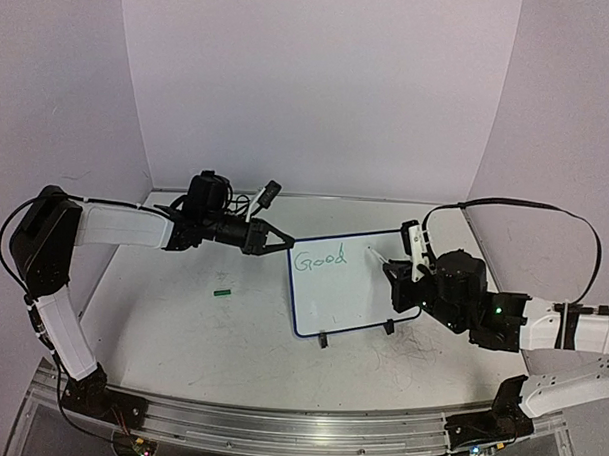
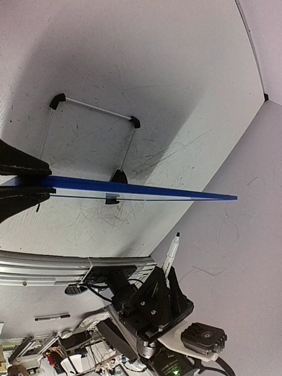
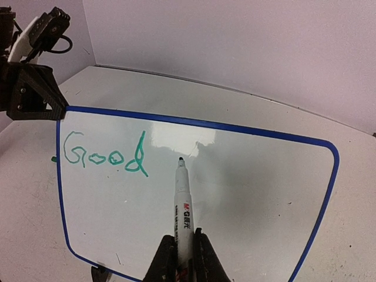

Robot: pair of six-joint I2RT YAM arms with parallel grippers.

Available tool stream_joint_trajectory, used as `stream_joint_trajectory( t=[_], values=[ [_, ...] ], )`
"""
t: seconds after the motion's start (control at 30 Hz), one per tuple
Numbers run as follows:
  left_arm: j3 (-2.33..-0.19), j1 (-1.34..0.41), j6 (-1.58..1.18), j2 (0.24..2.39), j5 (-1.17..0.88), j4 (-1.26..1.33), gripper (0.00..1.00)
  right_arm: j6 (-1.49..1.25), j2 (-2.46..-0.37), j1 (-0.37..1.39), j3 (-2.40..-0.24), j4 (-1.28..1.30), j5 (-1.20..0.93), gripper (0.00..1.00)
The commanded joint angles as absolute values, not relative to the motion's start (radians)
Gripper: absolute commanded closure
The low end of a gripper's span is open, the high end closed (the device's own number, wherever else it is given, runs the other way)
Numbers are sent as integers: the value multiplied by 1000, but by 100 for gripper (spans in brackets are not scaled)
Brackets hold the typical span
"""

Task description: Write a sentence on the whiteboard

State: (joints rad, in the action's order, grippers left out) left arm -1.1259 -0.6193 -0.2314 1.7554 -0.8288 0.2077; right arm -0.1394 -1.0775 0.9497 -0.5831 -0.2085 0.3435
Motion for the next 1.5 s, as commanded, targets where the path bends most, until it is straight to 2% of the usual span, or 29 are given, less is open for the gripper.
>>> stream_joint_trajectory(
  t=[0.0, 0.3, 1.47],
  values=[
    [-1150, -628, -206, 1755, -812, 216, 96, -135, -1089, 949, -594, -230, 342, 100],
    [-1138, -634, -199, 1732, -797, 215, 100, -119, -1089, 950, -590, -232, 319, 100],
    [-1123, -652, -171, 1728, -786, 213, 100, -138, -1247, 948, -728, -198, 408, 100]
  ],
)
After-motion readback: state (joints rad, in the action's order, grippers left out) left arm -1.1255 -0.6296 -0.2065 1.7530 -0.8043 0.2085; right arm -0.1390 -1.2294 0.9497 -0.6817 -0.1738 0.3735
